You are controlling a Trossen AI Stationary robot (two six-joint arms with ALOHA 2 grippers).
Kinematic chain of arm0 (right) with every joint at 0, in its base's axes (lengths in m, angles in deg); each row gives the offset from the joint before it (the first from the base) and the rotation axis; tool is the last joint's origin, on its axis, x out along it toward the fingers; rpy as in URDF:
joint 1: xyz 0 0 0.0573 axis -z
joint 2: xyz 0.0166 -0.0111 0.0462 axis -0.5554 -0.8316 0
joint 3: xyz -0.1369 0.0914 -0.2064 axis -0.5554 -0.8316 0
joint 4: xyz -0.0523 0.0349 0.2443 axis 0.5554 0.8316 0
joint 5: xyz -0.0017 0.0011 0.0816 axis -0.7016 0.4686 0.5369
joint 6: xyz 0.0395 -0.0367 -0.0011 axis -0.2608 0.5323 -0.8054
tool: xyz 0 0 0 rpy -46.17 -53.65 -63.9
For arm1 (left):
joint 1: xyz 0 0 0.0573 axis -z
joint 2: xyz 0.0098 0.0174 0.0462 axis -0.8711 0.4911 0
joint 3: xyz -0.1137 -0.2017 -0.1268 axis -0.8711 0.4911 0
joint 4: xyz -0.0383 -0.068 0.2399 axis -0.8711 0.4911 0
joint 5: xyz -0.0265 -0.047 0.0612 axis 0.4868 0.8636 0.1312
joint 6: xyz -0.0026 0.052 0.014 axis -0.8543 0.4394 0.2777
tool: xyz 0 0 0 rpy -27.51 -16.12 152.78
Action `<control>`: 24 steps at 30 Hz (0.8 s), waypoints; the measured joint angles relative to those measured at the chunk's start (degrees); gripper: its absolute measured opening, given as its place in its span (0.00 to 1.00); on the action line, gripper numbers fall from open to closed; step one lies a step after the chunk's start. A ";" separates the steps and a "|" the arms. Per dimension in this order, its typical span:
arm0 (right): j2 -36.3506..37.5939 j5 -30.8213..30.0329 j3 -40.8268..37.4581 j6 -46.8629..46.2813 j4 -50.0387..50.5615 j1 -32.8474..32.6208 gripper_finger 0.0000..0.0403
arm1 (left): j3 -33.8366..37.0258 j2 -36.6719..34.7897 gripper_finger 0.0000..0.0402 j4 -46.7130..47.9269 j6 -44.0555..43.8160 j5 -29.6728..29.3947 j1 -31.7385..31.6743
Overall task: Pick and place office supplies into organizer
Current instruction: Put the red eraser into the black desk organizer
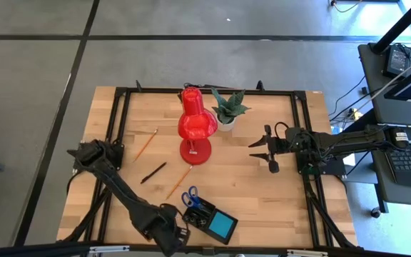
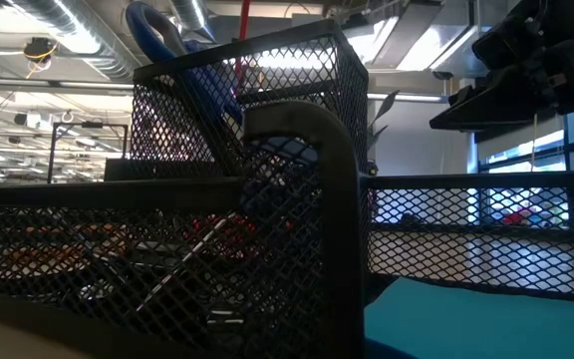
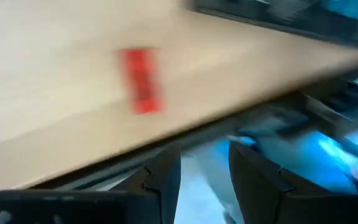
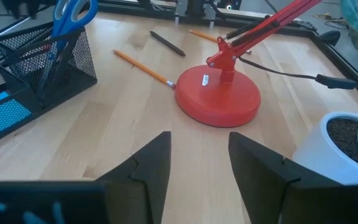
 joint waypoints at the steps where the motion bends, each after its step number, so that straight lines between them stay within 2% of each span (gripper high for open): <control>1: 0.02 0.00 0.00 0.00 0.02 0.00 0.41 | -1.02 0.74 0.32 3.22 -1.67 0.73 0.00; 5: 0.00 0.00 0.00 0.26 0.00 0.00 0.41 | -2.02 2.95 0.32 5.18 -3.21 1.60 -0.02; 13: 0.00 0.00 0.00 1.44 0.11 0.00 0.41 | -2.06 4.64 0.32 5.05 3.94 1.61 0.07; 16: 0.00 0.00 0.00 1.22 0.55 0.00 0.41 | -2.06 4.66 0.32 5.02 4.92 3.48 0.06; 20: 0.00 0.00 0.00 1.25 0.51 0.00 0.41 | -2.06 4.66 0.37 4.96 3.79 6.46 0.04; 24: 0.00 0.00 0.00 1.26 0.52 0.00 0.41 | -2.06 4.66 0.44 5.01 1.26 6.57 -0.17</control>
